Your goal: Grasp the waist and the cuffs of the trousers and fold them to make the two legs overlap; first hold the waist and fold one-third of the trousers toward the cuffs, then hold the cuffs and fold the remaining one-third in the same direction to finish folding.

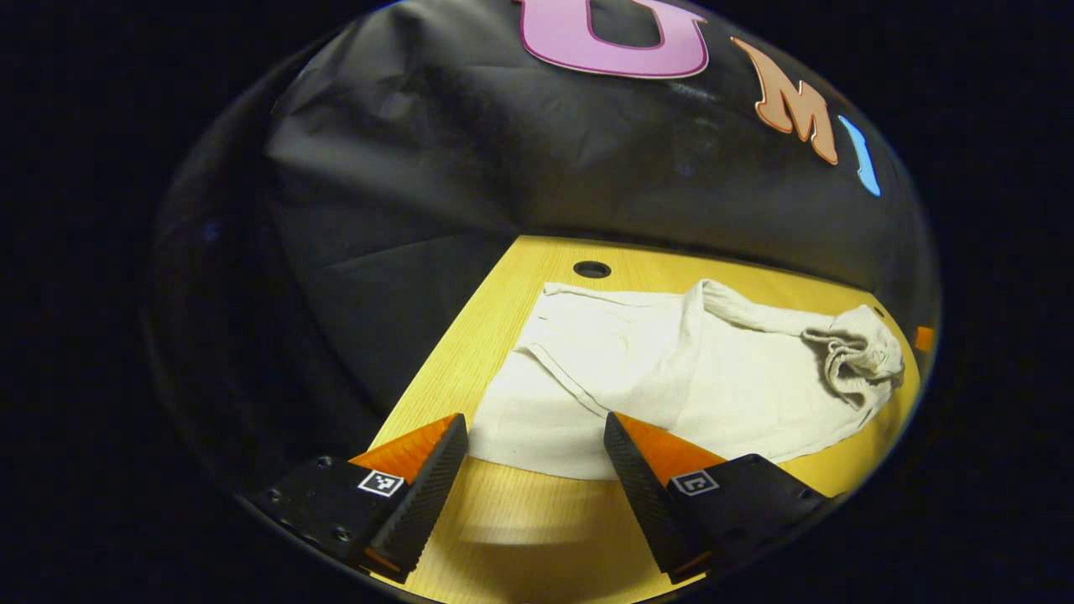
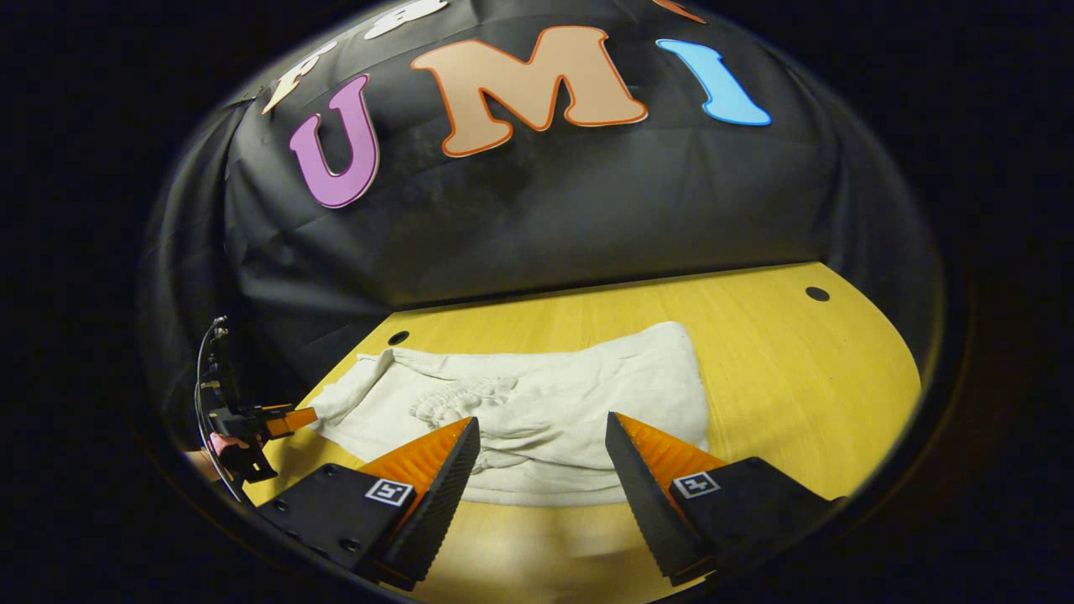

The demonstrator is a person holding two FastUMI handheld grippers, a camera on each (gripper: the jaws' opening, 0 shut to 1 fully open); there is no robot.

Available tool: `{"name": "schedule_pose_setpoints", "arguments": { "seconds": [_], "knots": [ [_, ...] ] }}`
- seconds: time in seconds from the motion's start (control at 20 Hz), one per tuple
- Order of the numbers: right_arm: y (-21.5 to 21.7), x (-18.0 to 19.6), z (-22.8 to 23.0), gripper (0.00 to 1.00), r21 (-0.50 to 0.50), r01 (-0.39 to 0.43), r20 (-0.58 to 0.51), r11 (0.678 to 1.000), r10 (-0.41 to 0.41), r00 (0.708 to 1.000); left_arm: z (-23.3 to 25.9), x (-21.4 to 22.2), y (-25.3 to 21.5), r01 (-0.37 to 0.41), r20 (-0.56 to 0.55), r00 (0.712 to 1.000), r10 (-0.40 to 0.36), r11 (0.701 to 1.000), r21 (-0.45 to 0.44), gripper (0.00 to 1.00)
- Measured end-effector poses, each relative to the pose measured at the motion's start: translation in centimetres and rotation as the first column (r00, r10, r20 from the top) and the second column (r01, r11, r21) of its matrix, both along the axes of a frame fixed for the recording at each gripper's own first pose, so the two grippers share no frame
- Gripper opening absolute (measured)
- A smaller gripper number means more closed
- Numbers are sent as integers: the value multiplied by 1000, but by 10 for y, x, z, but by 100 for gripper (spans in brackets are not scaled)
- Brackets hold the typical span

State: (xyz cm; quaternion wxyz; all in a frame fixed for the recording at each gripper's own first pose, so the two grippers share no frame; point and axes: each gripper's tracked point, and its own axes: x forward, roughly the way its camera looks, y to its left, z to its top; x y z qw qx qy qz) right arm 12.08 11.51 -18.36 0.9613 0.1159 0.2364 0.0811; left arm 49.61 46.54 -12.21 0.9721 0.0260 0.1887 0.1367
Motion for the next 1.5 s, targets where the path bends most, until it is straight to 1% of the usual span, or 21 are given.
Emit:
{"name": "schedule_pose_setpoints", "arguments": {
  "seconds": [0.05, 0.1, 0.15, 0.2, 0.3, 0.35, 0.4, 0.5, 0.55, 0.75, 0.8, 0.85, 0.9, 0.95, 1.0, 1.15, 1.2, 1.25, 1.35, 1.5],
  "knots": [
    [-10, -3, 1, 97, -8, 15, -3, 1000, -15, 1000, -3, 2, -2, 8, -6, 1000, -8, 1000, -3, 99],
    [-21, -6, 3, 92, -20, 30, -2, 999, -30, 1000, -4, 3, -2, 17, -14, 1000, -17, 1000, -9, 99],
    [-31, -8, 7, 92, -32, 46, 1, 998, -46, 999, -6, 2, -2, 20, -22, 1000, -21, 1000, -9, 99],
    [-40, -10, 10, 96, -39, 61, 5, 997, -61, 998, -8, 2, -1, 23, -35, 999, -23, 1000, -8, 99],
    [-54, -13, 19, 96, -36, 90, 16, 995, -90, 996, -9, 5, 0, 30, -36, 999, -29, 1000, 1, 98],
    [-59, -15, 23, 92, -32, 104, 21, 994, -103, 994, -10, 4, -1, 32, -45, 998, -32, 999, 3, 97],
    [-64, -16, 26, 96, -31, 116, 26, 993, -115, 993, -10, 3, -1, 37, -54, 998, -36, 999, 7, 96],
    [-69, -21, 29, 96, -32, 128, 25, 991, -127, 992, -9, 5, -4, 55, -49, 997, -55, 999, 2, 96],
    [-70, -22, 29, 96, -32, 129, 21, 991, -129, 991, -9, 6, -4, 56, -42, 998, -56, 998, -3, 89],
    [-72, -29, 31, 96, -38, 121, 20, 992, -120, 993, -3, 14, -17, 68, -9, 998, -68, 997, -22, 24],
    [-73, -32, 31, 92, -40, 117, 22, 992, -117, 993, -3, 15, -17, 67, -5, 998, -67, 997, -26, 8],
    [-73, -34, 32, 92, -44, 114, 23, 992, -113, 993, -2, 15, -18, 65, -2, 998, -65, 997, -30, 1],
    [-74, -36, 33, 96, -51, 110, 26, 993, -109, 994, -2, 12, -19, 61, -10, 998, -61, 997, -42, 0],
    [-76, -37, 34, 96, -59, 108, 28, 992, -106, 994, -2, 11, -23, 59, -16, 998, -60, 996, -64, 0],
    [-78, -39, 35, 92, -65, 104, 29, 992, -103, 994, 2, 11, -27, 56, -9, 998, -57, 995, -87, 0],
    [-83, -41, 41, 92, -67, 101, 37, 993, -99, 994, 29, 11, -47, 63, 68, 996, -52, 984, -166, 0],
    [-86, -42, 42, 96, -66, 101, 40, 993, -98, 994, 42, 11, -58, 78, 96, 994, -61, 980, -182, 0],
    [-90, -42, 44, 96, -62, 101, 43, 993, -98, 994, 55, 10, -71, 99, 124, 989, -77, 977, -187, 0],
    [-96, -43, 46, 96, -52, 99, 44, 994, -97, 994, 81, 13, -109, 165, 169, 977, -134, 968, -190, 0],
    [-110, -45, 51, 96, -41, 97, 55, 994, -95, 994, 122, 19, -174, 269, 224, 947, -232, 951, -152, 0]
  ]
}}
